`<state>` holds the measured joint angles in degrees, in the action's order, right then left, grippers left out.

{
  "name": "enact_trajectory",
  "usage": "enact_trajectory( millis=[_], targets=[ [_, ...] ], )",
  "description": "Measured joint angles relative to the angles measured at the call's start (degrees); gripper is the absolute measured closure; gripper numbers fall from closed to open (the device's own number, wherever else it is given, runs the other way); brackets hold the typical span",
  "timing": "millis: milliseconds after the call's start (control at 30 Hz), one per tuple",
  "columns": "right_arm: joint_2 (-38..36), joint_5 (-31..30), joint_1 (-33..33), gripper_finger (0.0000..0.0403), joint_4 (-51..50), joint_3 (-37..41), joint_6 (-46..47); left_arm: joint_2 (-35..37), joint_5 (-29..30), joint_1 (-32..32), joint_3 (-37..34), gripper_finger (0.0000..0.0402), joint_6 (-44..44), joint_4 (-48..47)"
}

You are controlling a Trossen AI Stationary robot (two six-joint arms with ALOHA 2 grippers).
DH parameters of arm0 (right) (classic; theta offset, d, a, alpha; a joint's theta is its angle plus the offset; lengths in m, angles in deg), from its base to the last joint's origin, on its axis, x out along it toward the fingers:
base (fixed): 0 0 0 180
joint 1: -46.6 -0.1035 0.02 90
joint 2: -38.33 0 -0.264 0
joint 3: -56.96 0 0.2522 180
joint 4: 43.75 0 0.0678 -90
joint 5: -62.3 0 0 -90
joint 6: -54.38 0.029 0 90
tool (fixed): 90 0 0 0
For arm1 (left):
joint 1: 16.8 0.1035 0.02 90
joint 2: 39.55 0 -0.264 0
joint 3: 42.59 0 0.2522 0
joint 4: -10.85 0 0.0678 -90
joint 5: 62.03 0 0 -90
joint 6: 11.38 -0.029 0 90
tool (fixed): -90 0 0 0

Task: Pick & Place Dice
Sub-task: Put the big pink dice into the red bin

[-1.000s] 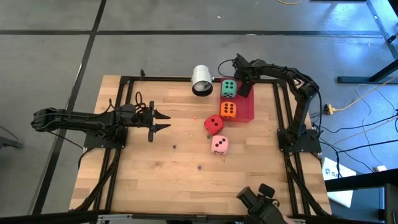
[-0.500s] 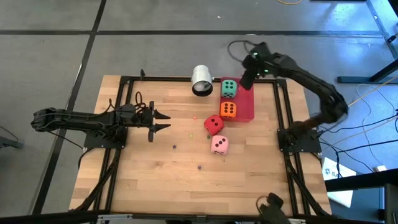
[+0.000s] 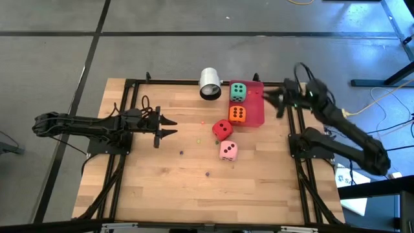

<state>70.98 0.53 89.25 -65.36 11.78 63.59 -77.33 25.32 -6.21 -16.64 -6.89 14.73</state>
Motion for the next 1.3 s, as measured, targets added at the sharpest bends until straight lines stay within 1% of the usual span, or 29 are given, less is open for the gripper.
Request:
enact_trajectory(
  millis=[33,100,233,300,367,433,600,767,933,1100,1300],
  targets=[
    [-2.51,1.9,-1.86,0.0271,4.01,2.73,2.13,0.0,0.0,0.02,0.0,0.0245,0.58,0.14],
    [-7.97,2.98,-5.93,0.0271,9.78,8.63,5.58,-0.01,-0.02,-0.01,0.0,0.0245,1.81,0.49],
    [-14.74,1.66,-14.0,0.0271,22.95,18.93,9.24,-0.07,0.04,-0.85,0.0,0.0245,4.48,0.6],
    [-16.67,-0.38,-17.51,0.0271,27.98,23.07,9.52,-0.09,0.01,-1.66,0.0,0.0245,5.64,0.62],
    [-17.08,-2.35,-20.78,0.0271,31.92,26.12,9.2,-0.11,0.1,-2.68,0.0,0.0245,6.87,0.71],
    [-17.14,-3.1,-23.71,0.0271,32.93,28.17,8.47,-0.17,0.15,-3.74,0.0,0.0245,7.7,1.66],
    [-16.02,-5.89,-31.65,0.0271,34.24,29.97,6.41,-2.07,2.02,-6.24,0.0,0.0245,7.39,7.63],
    [-14.14,-14.17,-40.42,0.0271,35.75,30.01,2.23,-6.74,3.26,-7.75,0.0,0.0245,5.79,15.64],
    [-11.22,-22.97,-47.15,0.0271,36.31,30.01,1.18,-13.97,3.73,-8.63,0.0,0.0245,5.89,21.25],
    [-6.62,-29.46,-51.24,0.0271,40.92,30.01,1.03,-22.94,3.73,-9.07,0.0,0.0245,6.66,29.99],
    [-1.26,-37.56,-52.23,0.0271,46.35,30.01,1.13,-33.39,3.73,-9.05,0.0,0.0245,5.74,42.4]
  ],
)
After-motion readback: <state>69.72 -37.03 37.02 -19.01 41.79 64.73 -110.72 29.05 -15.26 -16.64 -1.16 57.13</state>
